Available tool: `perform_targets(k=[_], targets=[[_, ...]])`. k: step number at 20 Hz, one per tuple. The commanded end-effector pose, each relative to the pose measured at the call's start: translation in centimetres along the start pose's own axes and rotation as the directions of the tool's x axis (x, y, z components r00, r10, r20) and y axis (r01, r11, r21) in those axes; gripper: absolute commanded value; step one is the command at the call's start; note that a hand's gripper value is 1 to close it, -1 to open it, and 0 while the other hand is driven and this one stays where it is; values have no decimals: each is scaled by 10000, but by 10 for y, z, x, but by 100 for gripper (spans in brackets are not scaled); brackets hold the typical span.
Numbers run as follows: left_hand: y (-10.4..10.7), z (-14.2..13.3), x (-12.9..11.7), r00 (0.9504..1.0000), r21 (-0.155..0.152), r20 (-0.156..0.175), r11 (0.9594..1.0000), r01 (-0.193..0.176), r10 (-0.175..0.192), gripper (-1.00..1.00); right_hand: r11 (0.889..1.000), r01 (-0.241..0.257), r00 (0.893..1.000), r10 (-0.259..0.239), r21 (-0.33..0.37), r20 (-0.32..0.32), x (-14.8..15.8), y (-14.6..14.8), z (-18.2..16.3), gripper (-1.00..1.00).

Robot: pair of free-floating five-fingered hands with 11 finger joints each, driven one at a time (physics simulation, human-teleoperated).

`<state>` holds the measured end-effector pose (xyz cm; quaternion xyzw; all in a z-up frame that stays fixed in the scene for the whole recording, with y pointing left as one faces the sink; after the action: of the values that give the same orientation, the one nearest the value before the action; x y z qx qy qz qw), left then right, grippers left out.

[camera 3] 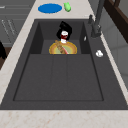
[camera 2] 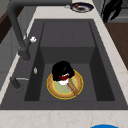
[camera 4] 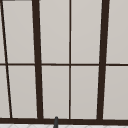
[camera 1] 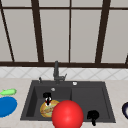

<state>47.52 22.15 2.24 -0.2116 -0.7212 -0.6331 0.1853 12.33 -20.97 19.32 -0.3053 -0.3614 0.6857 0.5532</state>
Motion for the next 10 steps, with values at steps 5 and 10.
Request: perform_targets(k=[5,10], targets=[[-16,4,-46,9997,117,-110,9997,222,-220,100,10000,0,10000,0,0,0,0,0,0,0],[-31,6,-56,9998,254,-145,9996,142,-139,100,10000,0,10000,0,0,0,0,0,0,0]])
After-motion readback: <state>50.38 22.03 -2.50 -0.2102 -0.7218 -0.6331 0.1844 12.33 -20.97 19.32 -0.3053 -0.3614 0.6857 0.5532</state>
